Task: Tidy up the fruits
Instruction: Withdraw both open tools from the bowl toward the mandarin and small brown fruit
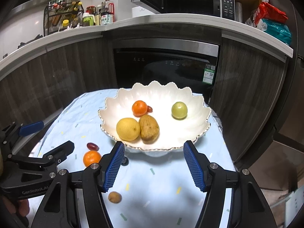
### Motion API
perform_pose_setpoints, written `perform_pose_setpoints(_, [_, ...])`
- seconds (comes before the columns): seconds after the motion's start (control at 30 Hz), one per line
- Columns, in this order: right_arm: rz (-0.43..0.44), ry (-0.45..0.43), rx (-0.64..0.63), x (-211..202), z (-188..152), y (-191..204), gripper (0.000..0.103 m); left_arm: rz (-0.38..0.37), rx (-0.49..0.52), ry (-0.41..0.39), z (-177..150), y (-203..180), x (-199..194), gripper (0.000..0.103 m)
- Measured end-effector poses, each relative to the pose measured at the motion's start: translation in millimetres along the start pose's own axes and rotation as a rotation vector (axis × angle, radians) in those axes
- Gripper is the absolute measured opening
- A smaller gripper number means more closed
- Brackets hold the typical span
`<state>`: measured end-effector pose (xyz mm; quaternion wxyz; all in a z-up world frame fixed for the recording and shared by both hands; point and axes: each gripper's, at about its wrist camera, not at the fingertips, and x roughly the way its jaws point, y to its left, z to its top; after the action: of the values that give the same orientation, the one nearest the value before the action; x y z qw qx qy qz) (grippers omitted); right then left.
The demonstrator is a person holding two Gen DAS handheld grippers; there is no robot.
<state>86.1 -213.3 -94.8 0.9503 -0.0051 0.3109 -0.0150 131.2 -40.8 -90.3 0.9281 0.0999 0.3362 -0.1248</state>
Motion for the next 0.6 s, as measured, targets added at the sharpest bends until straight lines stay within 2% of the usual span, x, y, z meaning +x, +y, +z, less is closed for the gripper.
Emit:
perform_pose_setpoints(0.23, [0.011, 0.028, -0.009, 3.4, -13.7, 8.1, 0.065, -0.033, 0.009, 0.018, -5.5, 3.6, 5.9, 0.088])
perform_pose_setpoints(0.47, [0.016, 0.047, -0.015, 2.9, -29.2, 20.4, 0.065, -0.076, 0.070, 0.029, -12.8, 2.8, 9.0, 0.085])
perform_pose_setpoints(0.6, [0.010, 0.069, -0.022, 5.0, -38.1, 28.0, 0.065, -0.122, 0.086, 0.042, -14.9, 5.7, 14.6, 0.082])
